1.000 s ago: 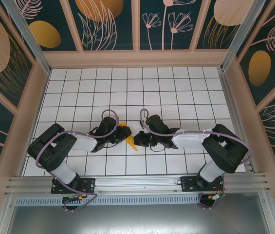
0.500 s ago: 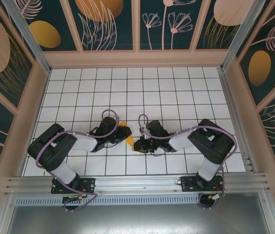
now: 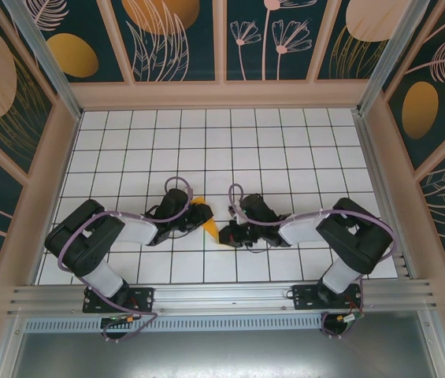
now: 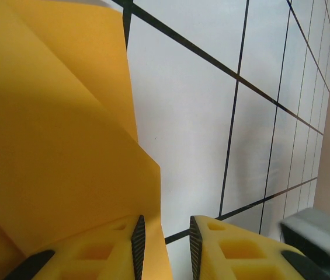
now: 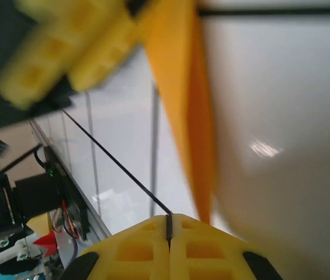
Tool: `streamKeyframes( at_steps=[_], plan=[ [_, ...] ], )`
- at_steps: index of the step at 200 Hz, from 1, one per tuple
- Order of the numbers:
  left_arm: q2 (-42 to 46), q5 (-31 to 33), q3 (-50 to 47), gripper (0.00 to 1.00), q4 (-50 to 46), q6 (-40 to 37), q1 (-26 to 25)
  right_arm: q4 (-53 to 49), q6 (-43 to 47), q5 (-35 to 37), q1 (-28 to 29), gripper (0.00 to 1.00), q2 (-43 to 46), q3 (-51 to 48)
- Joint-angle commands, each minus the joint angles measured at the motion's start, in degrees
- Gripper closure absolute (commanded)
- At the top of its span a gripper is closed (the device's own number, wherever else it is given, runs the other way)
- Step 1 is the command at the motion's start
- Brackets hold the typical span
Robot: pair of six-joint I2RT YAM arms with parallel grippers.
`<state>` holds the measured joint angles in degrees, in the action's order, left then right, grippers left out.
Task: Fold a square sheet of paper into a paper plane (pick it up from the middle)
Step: Fold the wing for the fifth time at the center of the table.
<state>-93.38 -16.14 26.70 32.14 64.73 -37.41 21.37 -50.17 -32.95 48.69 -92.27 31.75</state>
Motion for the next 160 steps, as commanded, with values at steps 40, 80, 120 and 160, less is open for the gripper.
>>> streamKeyframes(
  at_steps=[40,80,120,160],
  plan=[
    [-1.63,2.69,-0.64,0.71,-5.07,-1.27,0.85,-4.96,1.59,3.59,-1.04,0.97,-6.99,10.37],
    [-1.54,2.73,-0.78,0.71,-5.04,-1.37,0.80,-1.04,-1.24,2.58,-0.97,0.98,-11.11,6.50],
    [-1.88,3.13,-0.77,0.71,-4.91,-1.19,0.79,-0.55,-2.32,1.81,-0.96,0.98,-7.80,0.36],
    [-2.48,2.71,-0.64,0.71,-4.16,-0.92,0.85,-7.48,0.00,3.58,0.11,0.97,-4.11,-0.63]
  ],
)
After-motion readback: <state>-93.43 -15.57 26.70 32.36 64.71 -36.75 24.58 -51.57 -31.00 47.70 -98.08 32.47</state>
